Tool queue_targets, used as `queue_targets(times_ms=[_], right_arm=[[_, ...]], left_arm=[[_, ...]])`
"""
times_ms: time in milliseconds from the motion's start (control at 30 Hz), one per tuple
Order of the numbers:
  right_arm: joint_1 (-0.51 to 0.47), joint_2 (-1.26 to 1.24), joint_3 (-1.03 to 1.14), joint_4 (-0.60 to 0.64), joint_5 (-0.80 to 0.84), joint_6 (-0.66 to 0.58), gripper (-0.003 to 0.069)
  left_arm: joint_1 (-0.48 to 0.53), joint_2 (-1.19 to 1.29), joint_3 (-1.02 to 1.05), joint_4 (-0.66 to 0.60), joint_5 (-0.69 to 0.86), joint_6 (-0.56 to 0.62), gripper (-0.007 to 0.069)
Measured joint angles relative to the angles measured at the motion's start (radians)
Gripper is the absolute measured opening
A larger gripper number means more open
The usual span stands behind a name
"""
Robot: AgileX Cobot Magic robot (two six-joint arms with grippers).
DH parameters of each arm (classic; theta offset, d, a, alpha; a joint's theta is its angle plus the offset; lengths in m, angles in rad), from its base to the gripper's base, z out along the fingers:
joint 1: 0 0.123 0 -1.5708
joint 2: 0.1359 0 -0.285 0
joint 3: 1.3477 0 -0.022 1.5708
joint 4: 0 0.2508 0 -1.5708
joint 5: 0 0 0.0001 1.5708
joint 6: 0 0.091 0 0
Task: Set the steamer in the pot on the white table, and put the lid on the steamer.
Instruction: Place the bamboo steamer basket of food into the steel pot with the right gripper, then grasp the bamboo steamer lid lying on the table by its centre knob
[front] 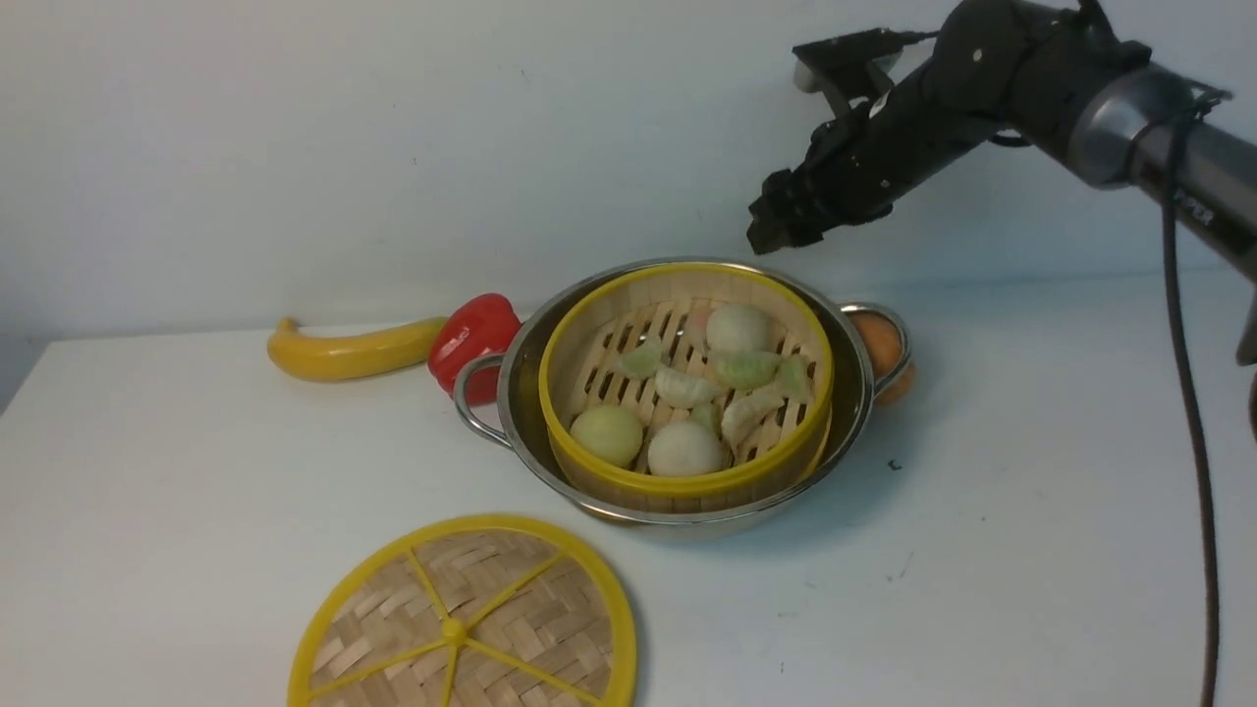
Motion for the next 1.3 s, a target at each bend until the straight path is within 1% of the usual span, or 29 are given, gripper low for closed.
queue_targets(times_ms=[133, 333, 400, 433, 467, 500, 533, 633, 667, 733, 867, 900, 933, 1000, 1033, 1167, 1233, 1300], right_arm=[[0.0, -0.048, 0.0, -0.009, -0.017, 0.0, 0.042], [0.0, -0.172, 0.0, -0.096, -0.03, 0.052, 0.0418], [0.0, -0.208, 0.0, -0.124, -0.041, 0.075, 0.0402], [0.0, -0.241, 0.0, -0.152, -0.045, 0.093, 0.0367], [0.0, -0.241, 0.0, -0.152, -0.045, 0.093, 0.0367], [0.0, -0.284, 0.0, -0.189, -0.044, 0.116, 0.0288], [0.0, -0.298, 0.0, -0.2, -0.043, 0.121, 0.0255], [0.0, -0.363, 0.0, -0.243, -0.027, 0.165, 0.0074], [0.0, -0.382, 0.0, -0.245, -0.025, 0.179, 0.0036], [0.0, -0.412, 0.0, -0.241, -0.019, 0.202, 0.0001], [0.0, -0.461, 0.0, -0.182, -0.01, 0.23, -0.0004], [0.0, -0.483, -0.001, -0.135, 0.002, 0.242, -0.0004], [0.0, -0.487, -0.001, -0.128, 0.004, 0.242, -0.0004], [0.0, -0.523, -0.001, -0.035, 0.031, 0.261, -0.0002], [0.0, -0.528, -0.001, -0.019, 0.036, 0.263, -0.0001], [0.0, -0.577, -0.001, 0.172, 0.09, 0.269, 0.0001], [0.0, -0.59, -0.001, 0.242, 0.095, 0.269, 0.0003], [0.0, -0.596, -0.001, 0.283, 0.094, 0.27, 0.0006]], left_arm=[[0.0, 0.0, 0.0, 0.0, 0.0, 0.0, 0.0419], [0.0, 0.0, 0.0, 0.0, 0.0, 0.0, 0.0419], [0.0, 0.0, 0.0, 0.0, 0.0, 0.0, 0.0419], [0.0, 0.0, 0.0, 0.0, 0.0, 0.002, 0.0419], [0.0, 0.0, 0.0, 0.0, 0.0, 0.002, 0.0419], [0.0, 0.0, 0.0, 0.0, 0.0, 0.003, 0.0419], [0.0, 0.0, 0.0, 0.0, 0.0, 0.003, 0.0419], [0.0, 0.0, 0.0, 0.0, 0.0, 0.005, 0.0419], [0.0, 0.0, 0.0, 0.0, 0.0, 0.005, 0.0419], [0.0, 0.0, 0.0, 0.0, 0.0, 0.005, 0.0419], [0.0, 0.0, 0.0, 0.0, 0.0, 0.005, 0.0419], [0.0, 0.0, 0.0, 0.0, 0.0, 0.005, 0.0419], [0.0, 0.0, 0.0, 0.0, 0.0, 0.005, 0.0419], [0.0, 0.0, 0.0, 0.0, 0.0, 0.005, 0.0419], [0.0, 0.0, 0.0, 0.0, 0.0, 0.005, 0.0419], [0.0, 0.0, 0.0, 0.0, 0.0, 0.005, 0.0419], [0.0, 0.0, 0.0, 0.0, 0.0, 0.005, 0.0419], [0.0, 0.0, 0.0, 0.0, 0.0, 0.005, 0.0419]])
